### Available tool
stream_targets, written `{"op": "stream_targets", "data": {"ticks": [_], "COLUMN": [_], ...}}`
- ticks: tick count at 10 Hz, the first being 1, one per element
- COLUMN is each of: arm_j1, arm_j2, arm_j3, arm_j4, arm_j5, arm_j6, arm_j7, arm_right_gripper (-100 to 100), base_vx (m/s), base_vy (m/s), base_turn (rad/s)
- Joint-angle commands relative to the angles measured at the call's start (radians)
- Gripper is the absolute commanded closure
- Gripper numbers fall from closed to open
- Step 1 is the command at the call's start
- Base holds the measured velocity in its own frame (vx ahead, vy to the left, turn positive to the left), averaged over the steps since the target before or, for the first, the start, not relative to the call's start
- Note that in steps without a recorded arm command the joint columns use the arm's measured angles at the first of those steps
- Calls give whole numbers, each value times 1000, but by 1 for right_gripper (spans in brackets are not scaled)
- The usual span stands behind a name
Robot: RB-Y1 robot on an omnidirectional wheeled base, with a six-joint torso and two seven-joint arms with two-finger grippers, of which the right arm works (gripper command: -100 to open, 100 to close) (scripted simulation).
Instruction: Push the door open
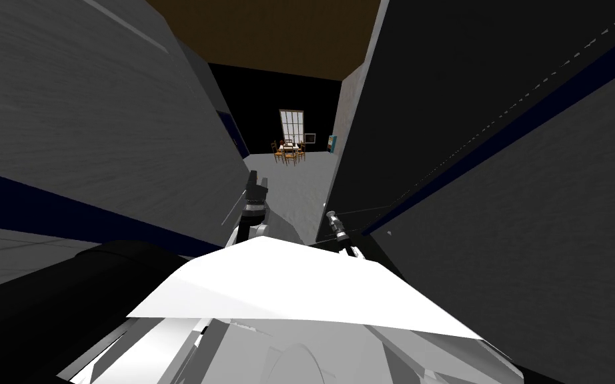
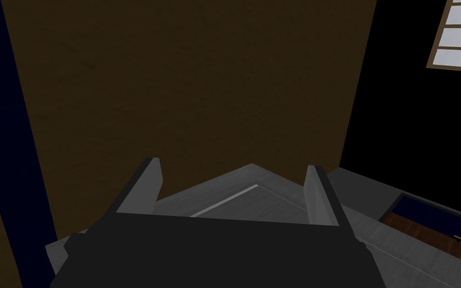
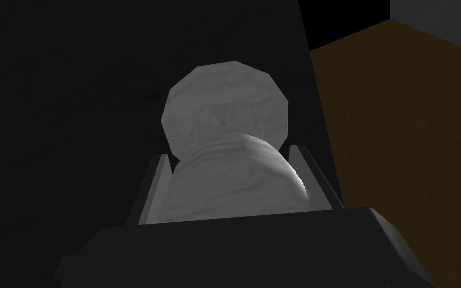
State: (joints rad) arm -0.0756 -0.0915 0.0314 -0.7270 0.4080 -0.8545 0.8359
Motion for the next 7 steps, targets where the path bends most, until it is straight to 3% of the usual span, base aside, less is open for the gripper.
{"op": "stream_targets", "data": {"ticks": [1, 7], "arm_j1": [-7, -17], "arm_j2": [-2, -4], "arm_j3": [-2, 24], "arm_j4": [3, 15], "arm_j5": [-9, -50], "arm_j6": [-4, -4], "arm_j7": [-31, -186], "arm_right_gripper": [100, 100], "base_vx": [30, 38], "base_vy": [16, 20], "base_turn": [-23, -36]}}
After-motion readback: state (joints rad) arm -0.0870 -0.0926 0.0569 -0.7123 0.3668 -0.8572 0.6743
